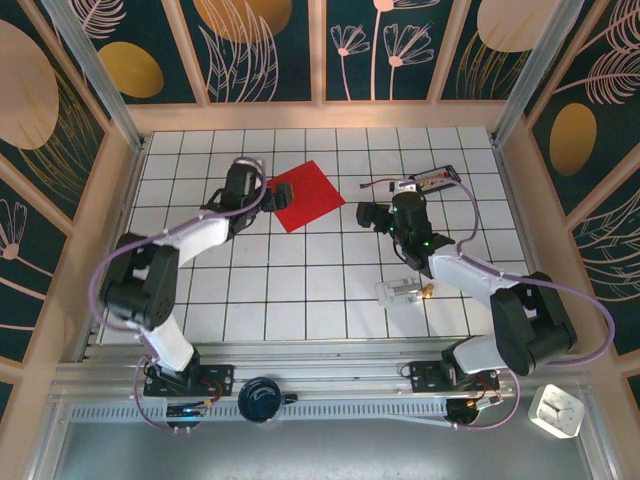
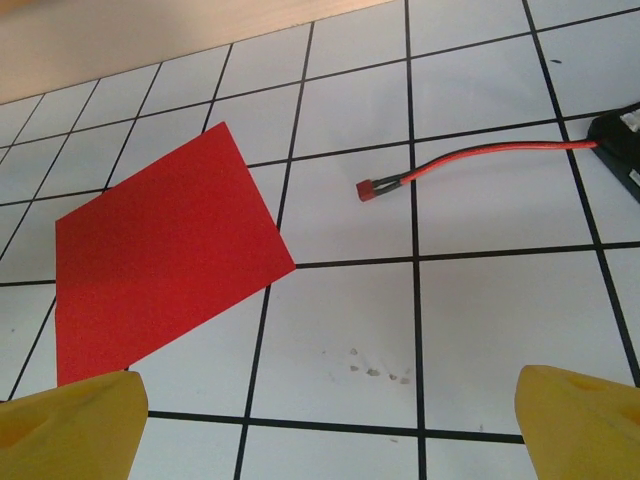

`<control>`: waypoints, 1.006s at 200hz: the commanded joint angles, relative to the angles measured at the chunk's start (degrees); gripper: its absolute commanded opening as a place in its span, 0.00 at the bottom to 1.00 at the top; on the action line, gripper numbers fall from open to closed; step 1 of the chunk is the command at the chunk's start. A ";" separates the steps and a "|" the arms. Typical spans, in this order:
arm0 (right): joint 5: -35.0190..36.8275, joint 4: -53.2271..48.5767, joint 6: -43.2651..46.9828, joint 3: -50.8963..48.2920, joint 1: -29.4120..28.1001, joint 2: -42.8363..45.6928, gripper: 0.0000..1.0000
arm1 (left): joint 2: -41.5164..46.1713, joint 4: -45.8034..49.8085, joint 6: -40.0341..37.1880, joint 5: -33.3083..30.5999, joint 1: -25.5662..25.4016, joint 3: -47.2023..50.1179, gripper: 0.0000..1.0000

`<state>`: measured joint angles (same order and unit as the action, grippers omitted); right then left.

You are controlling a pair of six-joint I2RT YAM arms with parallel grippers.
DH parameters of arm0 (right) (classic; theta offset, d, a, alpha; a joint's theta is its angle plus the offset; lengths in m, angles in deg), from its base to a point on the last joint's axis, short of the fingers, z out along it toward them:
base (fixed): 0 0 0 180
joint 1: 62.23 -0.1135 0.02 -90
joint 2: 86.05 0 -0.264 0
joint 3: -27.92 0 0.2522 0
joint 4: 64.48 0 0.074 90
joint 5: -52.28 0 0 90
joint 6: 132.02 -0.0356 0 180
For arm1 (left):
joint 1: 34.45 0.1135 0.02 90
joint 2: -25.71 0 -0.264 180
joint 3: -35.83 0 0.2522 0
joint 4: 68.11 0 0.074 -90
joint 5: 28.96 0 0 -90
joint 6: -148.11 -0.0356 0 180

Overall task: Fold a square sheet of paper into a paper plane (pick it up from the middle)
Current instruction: Move the square sheet of paper to the center of the table.

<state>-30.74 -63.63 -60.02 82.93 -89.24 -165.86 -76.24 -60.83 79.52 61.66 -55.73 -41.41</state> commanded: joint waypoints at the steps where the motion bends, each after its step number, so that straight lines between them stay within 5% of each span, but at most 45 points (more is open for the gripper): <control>1: -1.86 0.69 -0.99 1.17 -0.04 -0.61 0.95 | -6.80 8.66 -5.03 -0.49 -0.69 -8.33 0.82; 75: -3.07 1.30 -2.83 0.15 0.52 -1.58 0.95 | -22.35 20.92 -8.13 0.90 -2.57 -25.33 0.76; 201: -5.02 0.02 -2.82 0.26 3.01 -3.51 0.94 | -6.11 12.82 -0.34 4.18 -9.11 4.48 0.74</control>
<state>-34.78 -63.25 -62.12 82.67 -86.66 -168.40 -85.05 -48.70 75.67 63.06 -63.11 -42.55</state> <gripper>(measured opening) 0.947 0.751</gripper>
